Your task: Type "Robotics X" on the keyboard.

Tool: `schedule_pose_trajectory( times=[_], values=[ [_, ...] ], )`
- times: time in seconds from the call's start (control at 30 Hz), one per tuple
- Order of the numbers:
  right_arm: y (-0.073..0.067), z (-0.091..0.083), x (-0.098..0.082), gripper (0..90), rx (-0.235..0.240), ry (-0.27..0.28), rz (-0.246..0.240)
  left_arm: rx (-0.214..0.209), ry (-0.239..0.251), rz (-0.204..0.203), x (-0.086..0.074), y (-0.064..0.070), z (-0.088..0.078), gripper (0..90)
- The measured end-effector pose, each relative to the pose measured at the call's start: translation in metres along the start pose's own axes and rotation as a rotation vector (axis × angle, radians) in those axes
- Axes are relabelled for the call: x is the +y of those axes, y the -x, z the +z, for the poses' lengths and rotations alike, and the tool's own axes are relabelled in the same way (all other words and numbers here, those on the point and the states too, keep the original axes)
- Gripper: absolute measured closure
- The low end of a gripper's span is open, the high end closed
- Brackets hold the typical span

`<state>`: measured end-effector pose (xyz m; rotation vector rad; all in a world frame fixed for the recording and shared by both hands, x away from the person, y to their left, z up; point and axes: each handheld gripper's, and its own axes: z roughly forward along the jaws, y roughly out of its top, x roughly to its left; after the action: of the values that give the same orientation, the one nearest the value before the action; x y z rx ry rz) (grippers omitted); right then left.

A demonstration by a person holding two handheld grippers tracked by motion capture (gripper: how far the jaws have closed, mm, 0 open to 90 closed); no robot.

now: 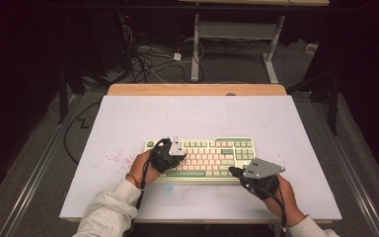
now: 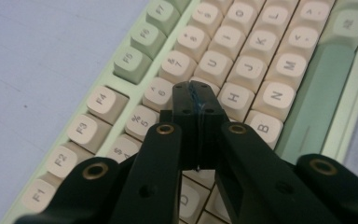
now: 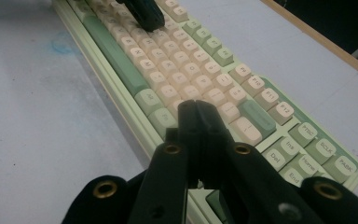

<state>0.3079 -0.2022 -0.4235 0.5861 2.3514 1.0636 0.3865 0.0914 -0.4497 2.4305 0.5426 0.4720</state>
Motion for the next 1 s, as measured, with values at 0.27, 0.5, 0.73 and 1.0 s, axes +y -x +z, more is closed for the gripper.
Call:
schedule_pose_trajectory(
  times=[0.27,0.5,0.73,1.0],
  values=[
    [0.001,-0.002,0.001,90.0,-0.007,0.005,0.002,0.024,0.027,0.001,0.000,0.000,-0.006,87.6],
    [0.001,-0.003,0.001,90.0,-0.010,0.009,0.001,0.037,0.052,0.008,0.000,0.001,-0.012,87.6],
    [0.001,-0.003,0.001,90.0,-0.013,0.012,0.000,0.059,0.085,0.001,-0.002,0.002,-0.020,87.6],
    [0.001,-0.004,0.001,90.0,-0.018,0.014,-0.002,0.056,0.107,-0.003,-0.005,0.003,-0.026,87.5]
  ],
)
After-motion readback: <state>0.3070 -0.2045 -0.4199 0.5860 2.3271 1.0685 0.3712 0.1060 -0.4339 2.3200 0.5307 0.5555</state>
